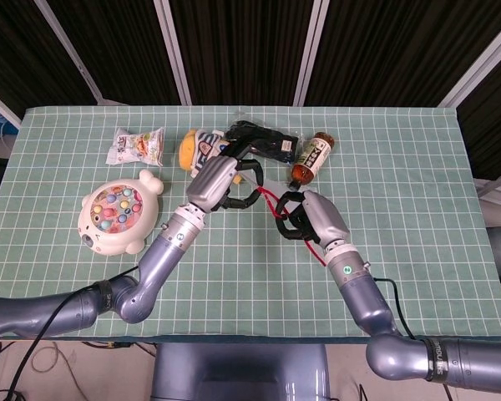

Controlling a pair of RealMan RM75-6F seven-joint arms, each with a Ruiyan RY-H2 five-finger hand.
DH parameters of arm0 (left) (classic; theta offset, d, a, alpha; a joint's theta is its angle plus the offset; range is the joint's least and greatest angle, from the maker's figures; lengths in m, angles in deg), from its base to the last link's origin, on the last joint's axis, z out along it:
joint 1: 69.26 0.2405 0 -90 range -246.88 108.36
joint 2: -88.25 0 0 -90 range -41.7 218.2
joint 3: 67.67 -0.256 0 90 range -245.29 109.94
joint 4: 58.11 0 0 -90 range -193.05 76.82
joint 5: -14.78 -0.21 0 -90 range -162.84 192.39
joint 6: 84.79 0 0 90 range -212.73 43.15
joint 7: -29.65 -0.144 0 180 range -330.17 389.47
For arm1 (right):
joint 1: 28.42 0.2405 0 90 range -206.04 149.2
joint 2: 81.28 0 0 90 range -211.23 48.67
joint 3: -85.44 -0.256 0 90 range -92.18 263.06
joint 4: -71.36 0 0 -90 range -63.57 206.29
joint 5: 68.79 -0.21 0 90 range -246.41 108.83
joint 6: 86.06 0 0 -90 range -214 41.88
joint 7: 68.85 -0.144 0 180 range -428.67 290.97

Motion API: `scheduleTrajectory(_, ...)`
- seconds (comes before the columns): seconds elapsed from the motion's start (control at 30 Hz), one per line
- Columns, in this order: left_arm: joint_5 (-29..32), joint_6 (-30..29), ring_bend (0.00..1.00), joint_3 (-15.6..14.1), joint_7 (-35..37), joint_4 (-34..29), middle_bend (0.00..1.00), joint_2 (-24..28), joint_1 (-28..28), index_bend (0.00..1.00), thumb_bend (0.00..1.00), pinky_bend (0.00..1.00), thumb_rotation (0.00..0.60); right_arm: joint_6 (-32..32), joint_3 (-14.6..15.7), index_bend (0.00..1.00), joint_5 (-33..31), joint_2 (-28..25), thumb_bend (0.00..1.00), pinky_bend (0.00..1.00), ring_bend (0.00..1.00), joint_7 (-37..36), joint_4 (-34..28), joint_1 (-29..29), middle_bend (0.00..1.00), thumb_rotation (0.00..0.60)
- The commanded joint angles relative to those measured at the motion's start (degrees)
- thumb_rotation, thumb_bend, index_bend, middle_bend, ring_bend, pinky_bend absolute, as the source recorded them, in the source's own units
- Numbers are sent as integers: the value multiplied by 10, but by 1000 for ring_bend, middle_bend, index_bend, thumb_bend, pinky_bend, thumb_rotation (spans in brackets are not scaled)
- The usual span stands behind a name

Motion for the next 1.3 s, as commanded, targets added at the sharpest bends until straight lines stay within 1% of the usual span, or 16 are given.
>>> scheduleTrajectory(0.03,0,-3,0,4,1,1,106,3,0,604,399,98,600,1,2,728,-1,-1,686,993,1000,-1,3,-1,1000,600)
scheduleTrajectory(0.57,-3,-10,0,24,11,1,108,35,3,604,399,98,600,6,15,730,-7,-11,686,992,1000,-6,25,-10,1000,600)
scheduleTrajectory(0.73,-3,-16,0,30,13,0,111,51,8,605,399,98,600,10,20,730,-20,-18,686,992,1000,-7,47,-19,1000,600)
scheduleTrajectory(0.93,-2,-18,0,27,18,-8,113,70,20,608,399,98,600,1,24,731,-32,-28,687,993,1000,-17,74,-32,1000,600)
scheduleTrajectory(1.3,0,-22,0,20,24,-15,113,80,32,608,399,98,600,-4,21,733,-37,-46,688,993,1000,-33,94,-52,1000,600)
